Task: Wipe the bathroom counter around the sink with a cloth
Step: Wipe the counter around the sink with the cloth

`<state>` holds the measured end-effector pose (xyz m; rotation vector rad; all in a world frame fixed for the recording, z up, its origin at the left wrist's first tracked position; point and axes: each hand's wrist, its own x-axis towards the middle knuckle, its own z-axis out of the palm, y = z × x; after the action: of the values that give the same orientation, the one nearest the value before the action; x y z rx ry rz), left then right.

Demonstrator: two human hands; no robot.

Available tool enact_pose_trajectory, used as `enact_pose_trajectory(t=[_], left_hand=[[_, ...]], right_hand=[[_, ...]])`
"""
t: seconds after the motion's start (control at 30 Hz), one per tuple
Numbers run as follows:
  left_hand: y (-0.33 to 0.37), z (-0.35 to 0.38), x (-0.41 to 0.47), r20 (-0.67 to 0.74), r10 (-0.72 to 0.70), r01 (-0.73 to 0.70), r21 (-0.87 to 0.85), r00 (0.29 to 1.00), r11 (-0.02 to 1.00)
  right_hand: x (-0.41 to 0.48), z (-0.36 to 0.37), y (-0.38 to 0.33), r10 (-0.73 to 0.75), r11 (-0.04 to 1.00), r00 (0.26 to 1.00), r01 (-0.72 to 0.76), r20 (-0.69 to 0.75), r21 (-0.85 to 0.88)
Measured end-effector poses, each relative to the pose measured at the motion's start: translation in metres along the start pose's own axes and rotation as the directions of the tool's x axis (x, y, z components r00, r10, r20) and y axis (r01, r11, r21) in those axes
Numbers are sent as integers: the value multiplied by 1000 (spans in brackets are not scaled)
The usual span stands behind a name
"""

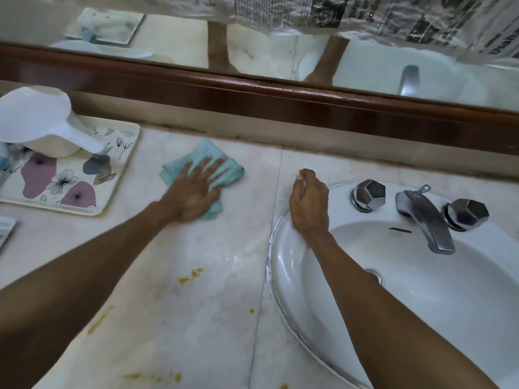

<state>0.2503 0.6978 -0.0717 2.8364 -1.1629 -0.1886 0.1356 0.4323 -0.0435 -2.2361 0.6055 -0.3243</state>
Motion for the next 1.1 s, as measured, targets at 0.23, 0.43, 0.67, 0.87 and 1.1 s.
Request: enact_pose_trajectory(t=[0.23, 0.43, 0.67, 0.87, 1.1], left_hand=[[102, 11, 80, -34, -492, 482, -154, 870, 862], [116, 19, -10, -64, -33, 26, -111, 997, 994], [78, 12, -3, 14, 6, -5, -73, 1000, 997], [93, 10, 26, -21, -237, 232, -149, 971, 961], [50, 4, -80, 16, -31, 34, -173, 999, 984]], right_hand=[[2, 7, 5, -19, 1000, 998, 20, -60, 20], [1, 4, 3, -44, 999, 995, 47, -85, 22], [-1, 4, 7, -150, 981, 989, 147, -10, -129], [-1, 10, 11, -240, 908, 970, 237, 35, -344], [-31, 17, 2, -149, 808, 953, 270, 262, -523]])
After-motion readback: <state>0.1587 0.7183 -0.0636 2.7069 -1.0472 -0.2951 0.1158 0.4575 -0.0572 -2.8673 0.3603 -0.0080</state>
